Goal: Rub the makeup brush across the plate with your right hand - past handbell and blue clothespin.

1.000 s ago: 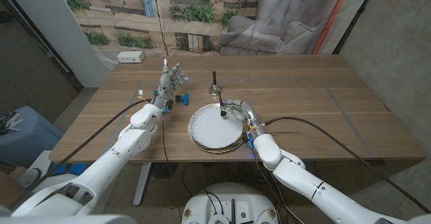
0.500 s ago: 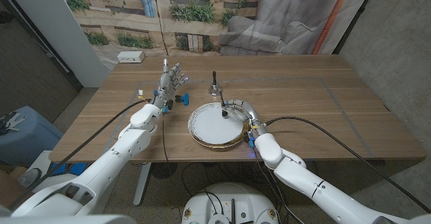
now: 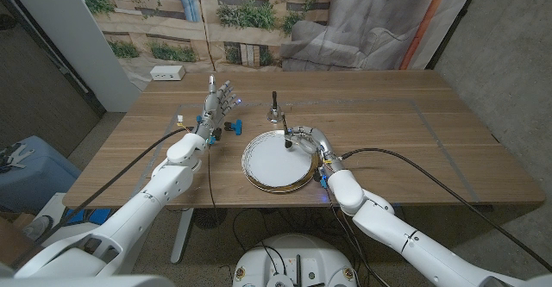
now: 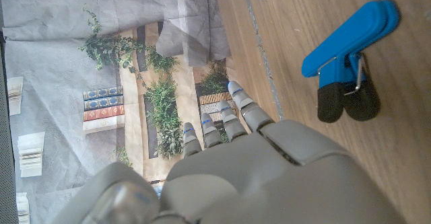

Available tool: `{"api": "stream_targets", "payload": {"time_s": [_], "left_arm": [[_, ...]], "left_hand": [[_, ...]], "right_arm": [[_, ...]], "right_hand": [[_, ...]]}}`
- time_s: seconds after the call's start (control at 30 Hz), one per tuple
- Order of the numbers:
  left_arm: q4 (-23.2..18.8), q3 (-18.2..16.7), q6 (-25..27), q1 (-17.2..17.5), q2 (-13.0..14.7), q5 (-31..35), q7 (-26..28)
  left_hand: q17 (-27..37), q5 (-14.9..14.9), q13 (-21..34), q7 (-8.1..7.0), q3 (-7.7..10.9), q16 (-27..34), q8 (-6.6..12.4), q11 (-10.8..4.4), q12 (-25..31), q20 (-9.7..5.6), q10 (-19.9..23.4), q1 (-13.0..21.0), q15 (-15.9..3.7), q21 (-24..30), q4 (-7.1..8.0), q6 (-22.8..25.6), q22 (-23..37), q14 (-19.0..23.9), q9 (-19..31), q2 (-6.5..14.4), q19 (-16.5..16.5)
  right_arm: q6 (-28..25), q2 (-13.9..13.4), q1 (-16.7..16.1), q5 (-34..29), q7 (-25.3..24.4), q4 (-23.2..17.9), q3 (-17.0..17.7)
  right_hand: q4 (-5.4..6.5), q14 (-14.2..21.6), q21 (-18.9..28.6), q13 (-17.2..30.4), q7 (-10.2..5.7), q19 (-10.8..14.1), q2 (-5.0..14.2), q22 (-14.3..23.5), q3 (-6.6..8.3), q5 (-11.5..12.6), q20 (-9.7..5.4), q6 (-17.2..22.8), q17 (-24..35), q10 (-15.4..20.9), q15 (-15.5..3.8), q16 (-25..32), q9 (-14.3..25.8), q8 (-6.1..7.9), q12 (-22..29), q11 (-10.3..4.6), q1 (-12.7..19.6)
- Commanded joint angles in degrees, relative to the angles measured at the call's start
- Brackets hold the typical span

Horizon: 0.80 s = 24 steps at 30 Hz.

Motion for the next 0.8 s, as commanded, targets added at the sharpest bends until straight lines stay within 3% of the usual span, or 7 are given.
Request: {"api": "stream_targets", "payload": {"time_s": [0.03,0.8], "left_arm": [[0.0,0.0,0.0,0.0,0.0,0.0,0.0],[0.0,0.0,0.0,0.0,0.0,0.0,0.0]], "left_hand": [[0.1,0.2,0.2,-0.58,-0.1,0.2,0.21,-0.53,0.4,-0.01,0.0,-0.1,-0.75,0.2,0.4,-0.1,0.3,0.4,0.1,0.8,0.4],[0.1,0.2,0.2,-0.58,-0.09,0.2,0.19,-0.6,0.4,0.06,-0.1,-0.1,-0.79,0.2,0.4,-0.1,0.3,0.4,0.1,0.8,0.4]], "right_arm": [[1.0,0.2,0.2,-0.1,0.5,-0.1,0.2],[0.3,0.7,2.0,-1.5,-0.7,3.3,0.4]], "right_hand": [[0.18,0.1,0.1,0.3,0.03,-0.2,0.04,0.1,-0.33,0.1,-1.39,0.4,0.1,-0.1,-8.03,0.1,0.3,-0.32,0.1,-0.14,0.1],[0.1,0.2,0.1,0.3,0.0,-0.2,0.17,0.1,-0.53,0.2,-1.34,0.5,0.0,-0.1,-8.14,0.1,0.3,-0.61,0.1,-0.14,0.1]]}}
